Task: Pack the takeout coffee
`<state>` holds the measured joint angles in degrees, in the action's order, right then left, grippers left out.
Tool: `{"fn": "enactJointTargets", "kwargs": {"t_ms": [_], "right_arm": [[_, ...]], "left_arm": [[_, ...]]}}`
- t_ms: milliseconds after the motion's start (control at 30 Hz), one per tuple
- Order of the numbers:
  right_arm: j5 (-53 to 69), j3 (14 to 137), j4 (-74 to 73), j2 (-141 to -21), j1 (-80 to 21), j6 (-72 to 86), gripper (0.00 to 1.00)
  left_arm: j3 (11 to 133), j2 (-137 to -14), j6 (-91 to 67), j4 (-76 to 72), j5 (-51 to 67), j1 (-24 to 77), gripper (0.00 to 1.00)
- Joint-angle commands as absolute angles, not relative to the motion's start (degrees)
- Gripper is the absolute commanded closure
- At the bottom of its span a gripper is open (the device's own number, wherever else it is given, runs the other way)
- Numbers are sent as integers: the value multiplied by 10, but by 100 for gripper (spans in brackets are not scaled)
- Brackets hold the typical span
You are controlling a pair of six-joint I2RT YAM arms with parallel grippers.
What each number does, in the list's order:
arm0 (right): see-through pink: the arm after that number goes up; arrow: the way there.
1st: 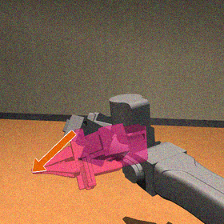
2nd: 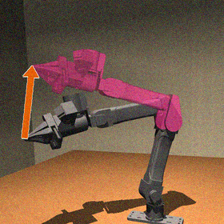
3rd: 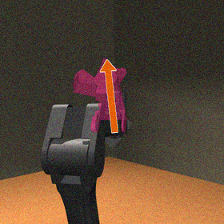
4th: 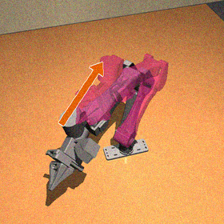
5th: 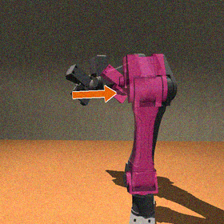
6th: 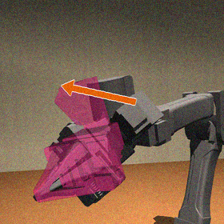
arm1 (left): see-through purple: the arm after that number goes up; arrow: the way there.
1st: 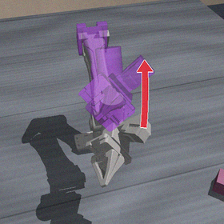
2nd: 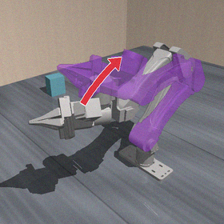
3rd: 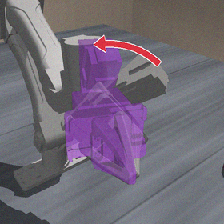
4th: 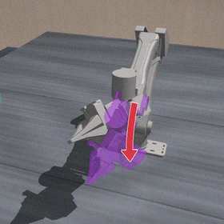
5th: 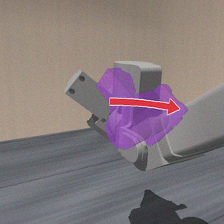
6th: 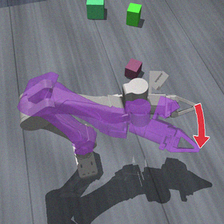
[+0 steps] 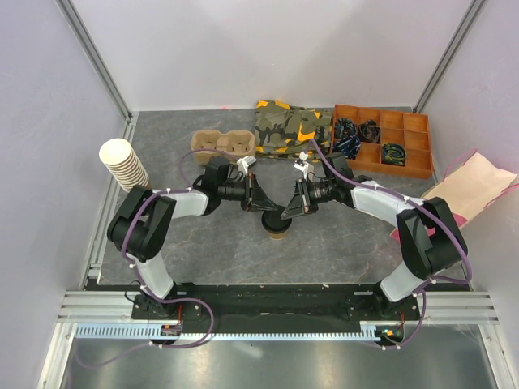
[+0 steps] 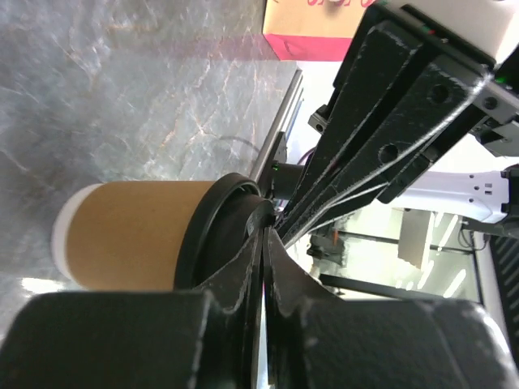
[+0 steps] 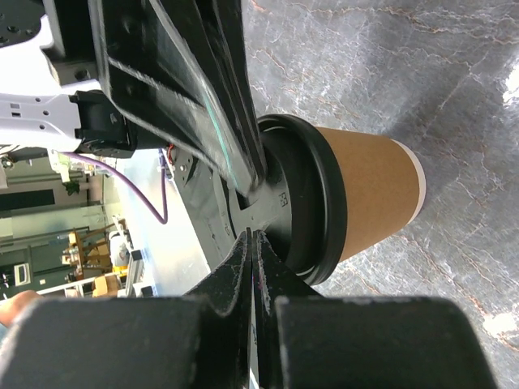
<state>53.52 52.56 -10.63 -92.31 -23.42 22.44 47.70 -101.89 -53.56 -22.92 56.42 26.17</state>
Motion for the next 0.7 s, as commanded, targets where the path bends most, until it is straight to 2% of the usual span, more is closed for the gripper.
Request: {"fn": "enactJointTargets", "kwargs": {"t_ms": [0, 367, 567, 667], "right_arm": [[433, 516, -141, -950, -233, 177, 97], [443, 530, -143, -955, -235, 176, 97], [439, 527, -141, -948, -235, 176, 97], [439, 527, -140, -950, -235, 178, 98]], "left_arm": [[437, -1063, -501, -191, 509, 252, 92], [484, -934, -497, -221, 552, 250, 87], [477, -841, -476, -179, 577, 283, 86], [460, -834, -484, -181, 565, 302, 86]]}}
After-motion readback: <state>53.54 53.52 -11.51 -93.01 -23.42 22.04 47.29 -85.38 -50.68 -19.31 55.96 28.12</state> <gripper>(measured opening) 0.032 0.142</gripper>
